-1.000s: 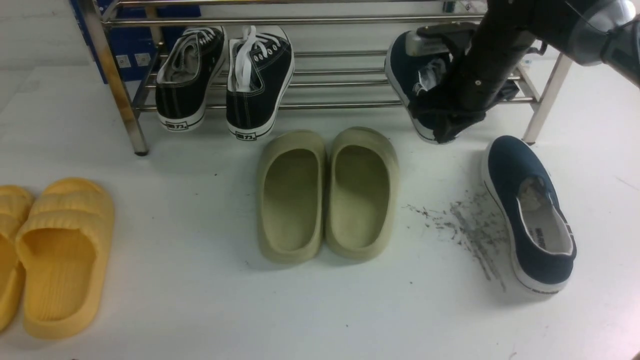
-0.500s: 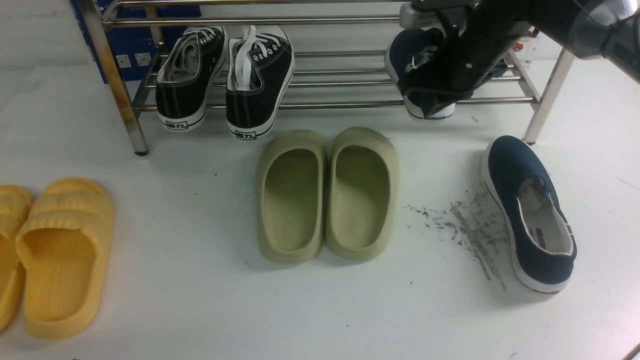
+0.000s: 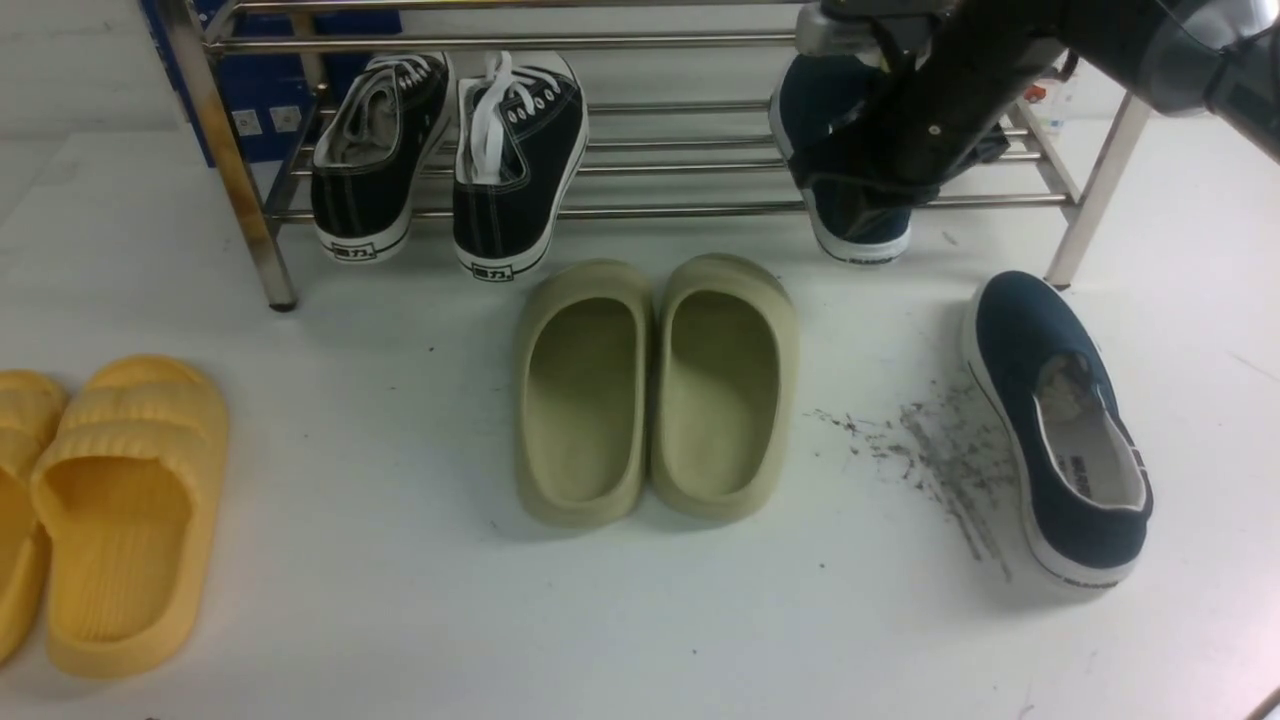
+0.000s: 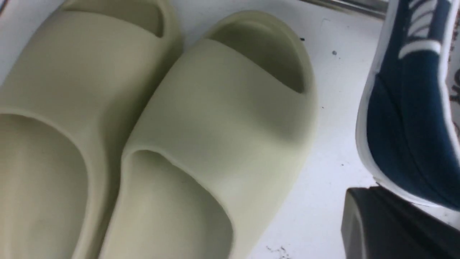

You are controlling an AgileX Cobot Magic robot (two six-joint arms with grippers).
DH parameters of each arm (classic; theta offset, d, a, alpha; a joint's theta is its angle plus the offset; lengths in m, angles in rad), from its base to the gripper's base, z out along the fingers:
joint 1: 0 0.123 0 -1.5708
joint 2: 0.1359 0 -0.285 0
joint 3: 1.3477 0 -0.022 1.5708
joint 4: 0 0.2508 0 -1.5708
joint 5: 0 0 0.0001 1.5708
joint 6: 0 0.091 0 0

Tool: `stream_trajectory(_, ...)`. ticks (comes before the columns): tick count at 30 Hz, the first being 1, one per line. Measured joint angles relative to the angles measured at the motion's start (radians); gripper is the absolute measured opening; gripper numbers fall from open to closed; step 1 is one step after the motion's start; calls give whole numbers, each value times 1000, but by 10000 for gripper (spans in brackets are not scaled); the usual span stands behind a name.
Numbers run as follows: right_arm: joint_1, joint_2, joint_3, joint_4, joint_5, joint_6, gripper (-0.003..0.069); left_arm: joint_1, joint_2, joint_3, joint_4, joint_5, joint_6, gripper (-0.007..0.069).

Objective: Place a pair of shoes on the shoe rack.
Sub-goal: Use the right arm to put a shoe into the shoe rack, then use the right arm to grab the shoe closest to it

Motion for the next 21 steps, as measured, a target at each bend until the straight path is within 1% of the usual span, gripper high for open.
stream_trajectory(3,0,-30,3,42,3,0,102,0,0,0,0,0,0,232)
stream_trajectory(6,0,-108,82,69,2,0,197,0,0,0,0,0,0,234)
stream_trajectory(7,0,-122,90,69,2,0,209,0,0,0,0,0,0,235)
stream_trajectory(9,-2,-224,216,59,-12,0,274,0,0,0,0,0,0,234)
stream_trajectory(10,-2,-224,216,59,-13,0,274,0,0,0,0,0,0,234)
stream_trajectory(11,-8,-282,304,39,-19,0,306,0,0,0,0,0,0,234)
stream_trajectory(13,-27,-368,409,10,-31,4,329,0,0,0,0,0,0,236)
stream_trajectory(14,-47,-414,473,-13,-39,30,336,0,0,0,0,0,0,236)
stream_trajectory(17,-74,-457,537,-37,-42,62,340,0,0,0,0,0,0,237)
stream_trajectory(18,-98,-491,589,-65,-29,98,342,0,0,0,0,0,0,237)
stream_trajectory(21,-112,-531,696,-126,27,159,342,0,0,0,0,0,0,237)
